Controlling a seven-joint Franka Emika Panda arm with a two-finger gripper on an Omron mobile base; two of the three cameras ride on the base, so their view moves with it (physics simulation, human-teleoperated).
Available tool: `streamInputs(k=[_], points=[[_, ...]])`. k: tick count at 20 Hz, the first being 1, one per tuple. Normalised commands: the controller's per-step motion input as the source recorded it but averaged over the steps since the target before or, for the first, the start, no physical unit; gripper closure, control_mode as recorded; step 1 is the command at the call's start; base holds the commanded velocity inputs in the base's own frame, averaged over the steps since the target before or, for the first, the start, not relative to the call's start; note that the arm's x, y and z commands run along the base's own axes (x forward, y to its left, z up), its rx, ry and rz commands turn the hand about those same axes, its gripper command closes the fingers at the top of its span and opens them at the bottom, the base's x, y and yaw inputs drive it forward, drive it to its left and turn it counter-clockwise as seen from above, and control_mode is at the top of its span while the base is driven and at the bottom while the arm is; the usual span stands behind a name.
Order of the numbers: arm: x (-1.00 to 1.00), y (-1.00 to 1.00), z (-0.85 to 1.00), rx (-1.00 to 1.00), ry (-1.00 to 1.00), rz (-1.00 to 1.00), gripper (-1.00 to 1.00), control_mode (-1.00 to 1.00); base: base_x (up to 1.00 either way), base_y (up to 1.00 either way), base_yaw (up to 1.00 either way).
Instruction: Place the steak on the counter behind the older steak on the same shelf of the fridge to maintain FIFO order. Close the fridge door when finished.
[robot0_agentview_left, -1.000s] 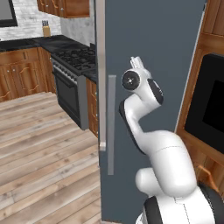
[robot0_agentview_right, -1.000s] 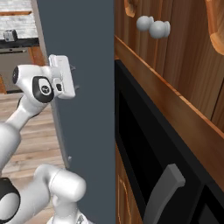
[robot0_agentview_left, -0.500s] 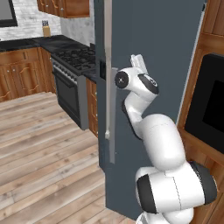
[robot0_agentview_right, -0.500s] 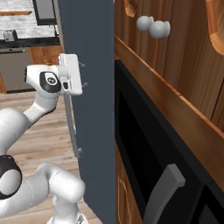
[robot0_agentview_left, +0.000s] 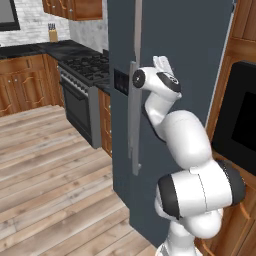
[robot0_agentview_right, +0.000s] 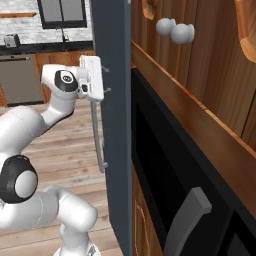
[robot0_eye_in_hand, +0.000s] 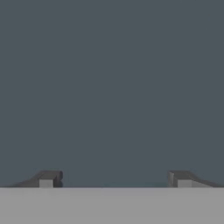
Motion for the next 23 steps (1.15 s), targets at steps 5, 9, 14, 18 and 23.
streamInputs(k=[5, 9, 14, 18, 23], points=[[0.24, -0.43, -0.06, 0.00, -0.02, -0.14, -1.00, -1.00, 0.00, 0.00, 0.00], [0.12, -0.54, -0.12, 0.00, -0.05, -0.12, -1.00, -1.00, 0.00, 0.00, 0.00], [0.02, -0.60, -0.16, 0.00, -0.07, -0.09, -1.00, -1.00, 0.00, 0.00, 0.00], [-0.02, -0.53, -0.18, 0.00, -0.08, -0.07, -1.00, -1.00, 0.00, 0.00, 0.00], [-0.24, -0.45, -0.24, 0.00, -0.10, -0.04, -1.00, -1.00, 0.00, 0.00, 0.00]])
